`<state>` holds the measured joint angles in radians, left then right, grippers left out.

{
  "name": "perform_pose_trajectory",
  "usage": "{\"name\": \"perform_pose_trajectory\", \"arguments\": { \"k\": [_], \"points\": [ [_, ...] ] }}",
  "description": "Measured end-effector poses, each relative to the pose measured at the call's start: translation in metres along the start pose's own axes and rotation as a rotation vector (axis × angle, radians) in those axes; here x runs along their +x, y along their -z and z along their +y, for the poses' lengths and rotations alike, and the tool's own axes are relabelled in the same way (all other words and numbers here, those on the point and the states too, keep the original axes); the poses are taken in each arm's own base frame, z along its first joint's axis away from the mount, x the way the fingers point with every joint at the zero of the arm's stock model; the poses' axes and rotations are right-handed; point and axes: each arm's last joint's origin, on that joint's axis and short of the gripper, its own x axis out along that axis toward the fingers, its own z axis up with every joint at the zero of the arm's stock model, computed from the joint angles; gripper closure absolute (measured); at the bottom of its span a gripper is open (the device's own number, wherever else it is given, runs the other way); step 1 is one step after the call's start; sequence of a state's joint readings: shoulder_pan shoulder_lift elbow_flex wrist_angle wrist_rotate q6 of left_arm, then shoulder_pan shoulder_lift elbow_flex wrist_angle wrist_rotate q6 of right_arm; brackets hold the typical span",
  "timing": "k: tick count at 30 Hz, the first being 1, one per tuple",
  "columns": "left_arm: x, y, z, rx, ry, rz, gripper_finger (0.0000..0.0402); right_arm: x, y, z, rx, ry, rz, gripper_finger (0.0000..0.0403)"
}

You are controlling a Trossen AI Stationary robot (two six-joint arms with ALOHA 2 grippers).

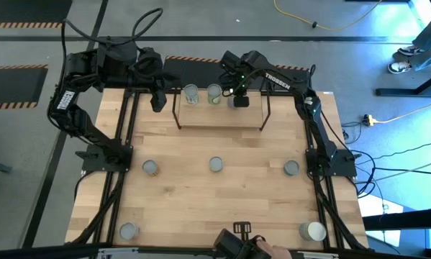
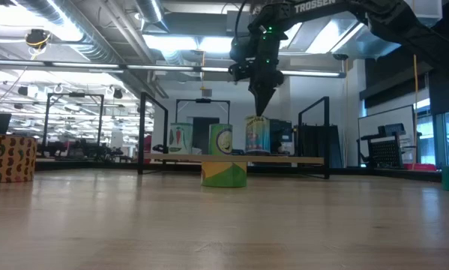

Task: Pick and place cans onto a shelf
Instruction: Put the bottom middle light blue can on the shelf aligned with the pink can

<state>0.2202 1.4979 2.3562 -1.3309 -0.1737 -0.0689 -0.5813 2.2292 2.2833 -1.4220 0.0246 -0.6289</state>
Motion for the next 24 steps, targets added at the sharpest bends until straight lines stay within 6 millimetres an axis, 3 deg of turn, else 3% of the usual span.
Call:
{"name": "perform_pose_trajectory", "arguments": {
  "k": [9, 17, 24],
  "points": [
    [0.0, 0.0, 0.0, -0.001, 0.001, 0.0, 0.0321, 0.0, 0.0, 0.0, 0.0, -0.004, -0.001, 0.0398],
    [0.0, 0.0, 0.0, -0.004, 0.0, 0.0, 0.0321, -0.001, -0.001, 0.003, -0.005, -0.044, -0.018, 0.0378],
    [0.0, 0.0, 0.0, -0.004, 0.0, 0.0, 0.0321, -0.03, 0.002, 0.009, -0.014, -0.025, -0.047, 0.0396]
  ]
}}
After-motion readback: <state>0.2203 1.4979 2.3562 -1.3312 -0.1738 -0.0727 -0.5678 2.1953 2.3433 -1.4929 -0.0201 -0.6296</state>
